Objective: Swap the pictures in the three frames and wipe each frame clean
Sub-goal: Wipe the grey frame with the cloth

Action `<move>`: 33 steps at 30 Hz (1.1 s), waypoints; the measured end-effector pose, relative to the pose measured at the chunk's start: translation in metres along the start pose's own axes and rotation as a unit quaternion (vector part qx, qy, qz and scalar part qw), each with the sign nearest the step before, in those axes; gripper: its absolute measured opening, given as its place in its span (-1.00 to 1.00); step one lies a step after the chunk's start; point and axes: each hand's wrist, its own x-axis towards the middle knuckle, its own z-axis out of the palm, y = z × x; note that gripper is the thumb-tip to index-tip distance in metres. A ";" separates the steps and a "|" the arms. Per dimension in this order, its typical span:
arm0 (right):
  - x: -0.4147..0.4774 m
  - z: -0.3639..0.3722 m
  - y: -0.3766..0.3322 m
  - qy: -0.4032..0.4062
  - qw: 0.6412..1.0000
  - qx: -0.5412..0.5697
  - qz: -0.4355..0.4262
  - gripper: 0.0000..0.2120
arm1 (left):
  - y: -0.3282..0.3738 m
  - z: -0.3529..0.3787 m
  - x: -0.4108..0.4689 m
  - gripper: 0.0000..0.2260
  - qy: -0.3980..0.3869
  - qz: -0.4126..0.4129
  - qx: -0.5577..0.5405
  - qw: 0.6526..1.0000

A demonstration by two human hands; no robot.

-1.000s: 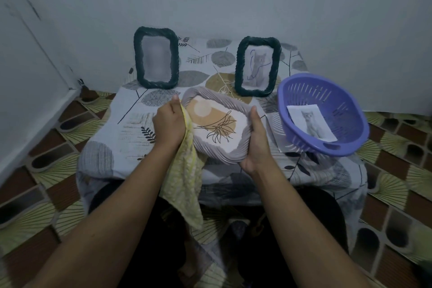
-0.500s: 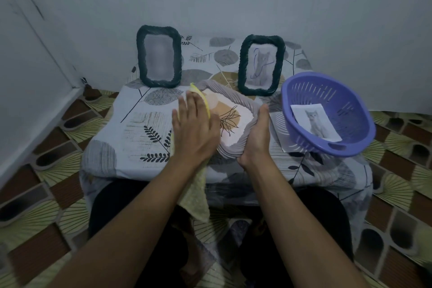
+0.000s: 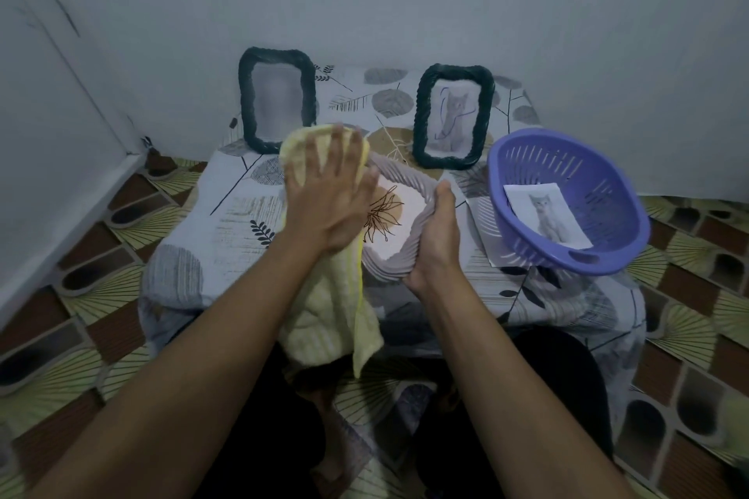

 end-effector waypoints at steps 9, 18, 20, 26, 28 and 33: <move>0.013 0.010 0.002 -0.007 0.999 -0.021 -0.036 -0.41 | 0.046 0.003 -0.018 -0.35 -0.047 0.111 -0.125 0.985; 0.013 0.002 -0.011 -0.037 0.998 0.030 -0.027 -0.15 | 0.010 0.007 -0.009 -0.47 0.021 0.166 0.004 0.986; 0.015 -0.001 -0.011 -0.057 0.997 0.044 -0.014 -0.17 | 0.000 0.001 0.008 -0.45 0.024 0.087 -0.019 0.996; 0.020 0.003 -0.006 -0.055 0.997 0.017 -0.042 -0.18 | 0.020 -0.013 0.028 -0.39 0.049 -0.009 -0.059 0.997; 0.018 0.006 -0.007 -0.036 0.998 -0.013 -0.059 -0.35 | 0.036 -0.013 0.019 -0.36 0.036 0.064 -0.053 0.996; 0.019 -0.004 -0.014 -0.052 0.998 0.003 -0.044 -0.41 | 0.053 0.000 -0.018 -0.37 -0.020 0.264 -0.072 0.962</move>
